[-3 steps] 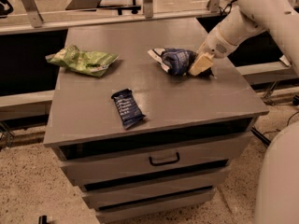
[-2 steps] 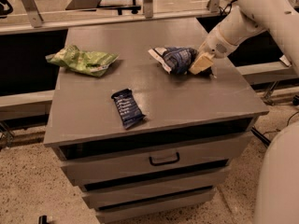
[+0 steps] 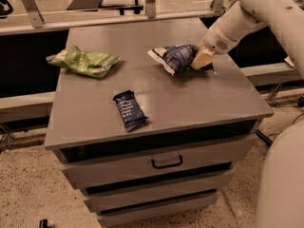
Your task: Move blue chip bag near green jalapeno chip bag
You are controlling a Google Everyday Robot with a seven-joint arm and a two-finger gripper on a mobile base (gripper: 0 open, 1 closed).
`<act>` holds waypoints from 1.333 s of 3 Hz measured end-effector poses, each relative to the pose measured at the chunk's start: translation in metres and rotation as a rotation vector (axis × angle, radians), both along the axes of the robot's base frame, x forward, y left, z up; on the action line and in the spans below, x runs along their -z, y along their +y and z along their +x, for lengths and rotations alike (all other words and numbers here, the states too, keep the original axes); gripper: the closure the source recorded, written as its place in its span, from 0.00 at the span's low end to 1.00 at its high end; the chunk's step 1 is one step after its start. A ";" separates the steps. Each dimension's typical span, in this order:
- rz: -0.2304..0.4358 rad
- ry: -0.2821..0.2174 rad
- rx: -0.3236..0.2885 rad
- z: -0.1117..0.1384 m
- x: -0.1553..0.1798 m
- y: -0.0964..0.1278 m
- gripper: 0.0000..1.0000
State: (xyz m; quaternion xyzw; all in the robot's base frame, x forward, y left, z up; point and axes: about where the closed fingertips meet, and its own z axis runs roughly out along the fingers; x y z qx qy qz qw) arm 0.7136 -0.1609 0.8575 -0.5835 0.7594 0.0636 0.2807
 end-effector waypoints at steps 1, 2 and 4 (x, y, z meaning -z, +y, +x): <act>0.009 -0.077 -0.013 0.012 -0.024 0.013 1.00; 0.032 -0.142 -0.018 0.027 -0.044 0.030 1.00; 0.121 -0.209 -0.079 0.061 -0.052 0.077 1.00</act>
Offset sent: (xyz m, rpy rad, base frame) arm 0.0463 0.0461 0.0762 0.0625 -0.2331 0.0156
